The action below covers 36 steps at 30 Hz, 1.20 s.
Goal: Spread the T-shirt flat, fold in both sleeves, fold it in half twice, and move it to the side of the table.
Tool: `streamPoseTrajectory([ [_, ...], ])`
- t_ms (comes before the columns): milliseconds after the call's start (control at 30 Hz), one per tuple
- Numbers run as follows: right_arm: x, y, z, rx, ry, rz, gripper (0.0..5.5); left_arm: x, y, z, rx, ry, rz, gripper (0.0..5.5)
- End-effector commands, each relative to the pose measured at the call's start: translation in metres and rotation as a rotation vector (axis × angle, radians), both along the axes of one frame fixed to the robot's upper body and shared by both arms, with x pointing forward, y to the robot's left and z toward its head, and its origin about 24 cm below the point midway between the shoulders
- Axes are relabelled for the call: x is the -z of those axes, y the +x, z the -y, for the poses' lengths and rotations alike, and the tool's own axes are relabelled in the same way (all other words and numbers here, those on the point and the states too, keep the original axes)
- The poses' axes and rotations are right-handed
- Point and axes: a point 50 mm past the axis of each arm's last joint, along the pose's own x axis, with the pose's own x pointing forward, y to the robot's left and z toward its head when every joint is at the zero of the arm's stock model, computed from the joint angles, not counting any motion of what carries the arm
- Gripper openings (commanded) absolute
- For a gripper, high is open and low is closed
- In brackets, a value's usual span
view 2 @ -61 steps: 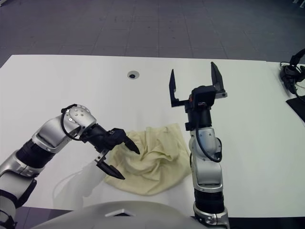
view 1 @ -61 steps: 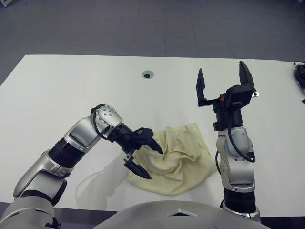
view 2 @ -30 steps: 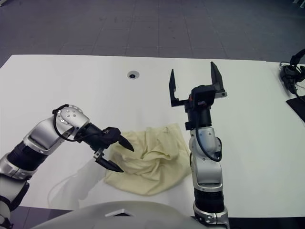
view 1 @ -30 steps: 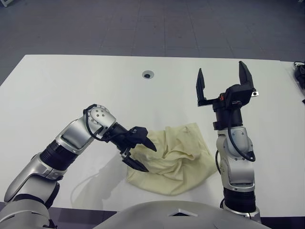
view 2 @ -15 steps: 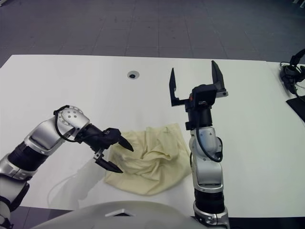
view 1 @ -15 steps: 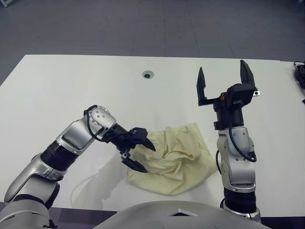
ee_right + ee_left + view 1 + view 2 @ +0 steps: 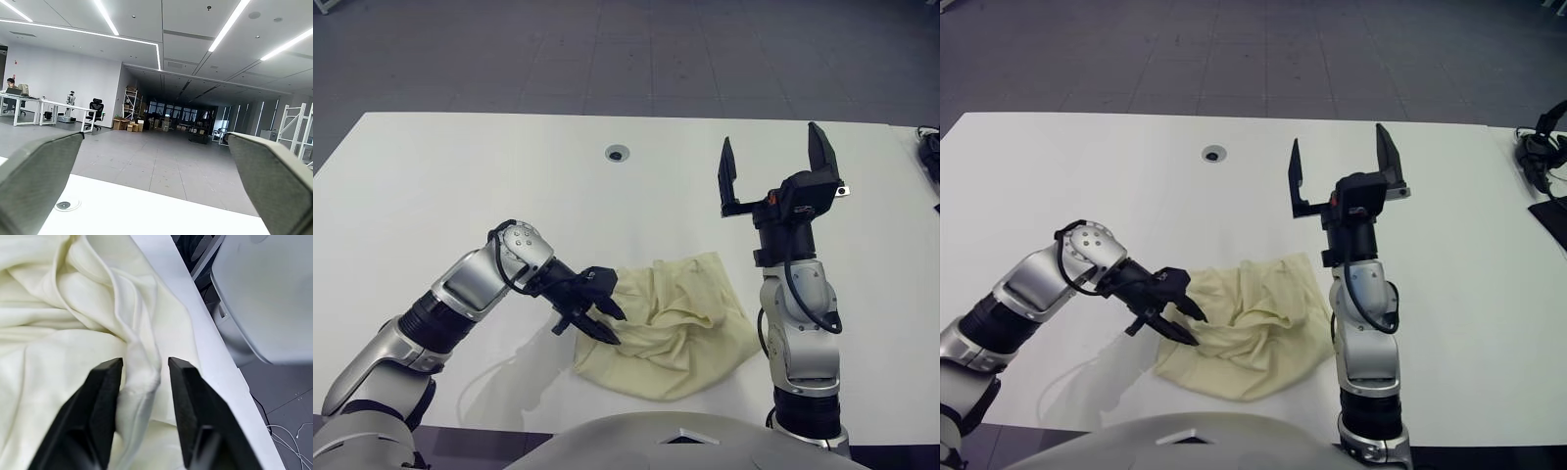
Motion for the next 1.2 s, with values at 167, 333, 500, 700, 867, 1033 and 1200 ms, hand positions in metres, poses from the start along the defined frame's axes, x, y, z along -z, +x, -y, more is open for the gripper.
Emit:
streamPoseTrajectory([
  [167, -0.001, 0.000, 0.000, -0.001, 0.004, -0.003, 5.40, -0.001, 0.002, 0.000, -0.008, -0.010, 0.009, 0.15],
  [333, -0.001, 0.001, 0.000, -0.004, 0.003, -0.004, 5.40, -0.001, 0.004, 0.000, -0.015, -0.014, 0.014, 0.02],
  [500, -0.001, 0.003, 0.000, -0.006, 0.003, -0.005, 5.40, -0.005, 0.005, -0.001, -0.022, -0.032, 0.026, 0.02],
  [700, 0.000, 0.004, 0.006, -0.021, 0.017, -0.028, 5.40, -0.009, 0.000, -0.002, -0.036, -0.072, 0.049, 0.02],
  [867, -0.004, 0.004, 0.016, -0.096, -0.013, -0.114, 5.40, -0.011, -0.003, -0.003, -0.025, -0.071, 0.058, 0.02],
  [1033, -0.013, -0.008, 0.039, -0.350, -0.342, -0.224, 5.40, -0.013, -0.009, -0.004, -0.031, -0.092, 0.114, 0.02],
  [1200, 0.000, -0.035, 0.060, -0.624, -0.604, -0.415, 5.40, -0.014, -0.017, -0.006, -0.076, -0.134, 0.202, 0.02],
])
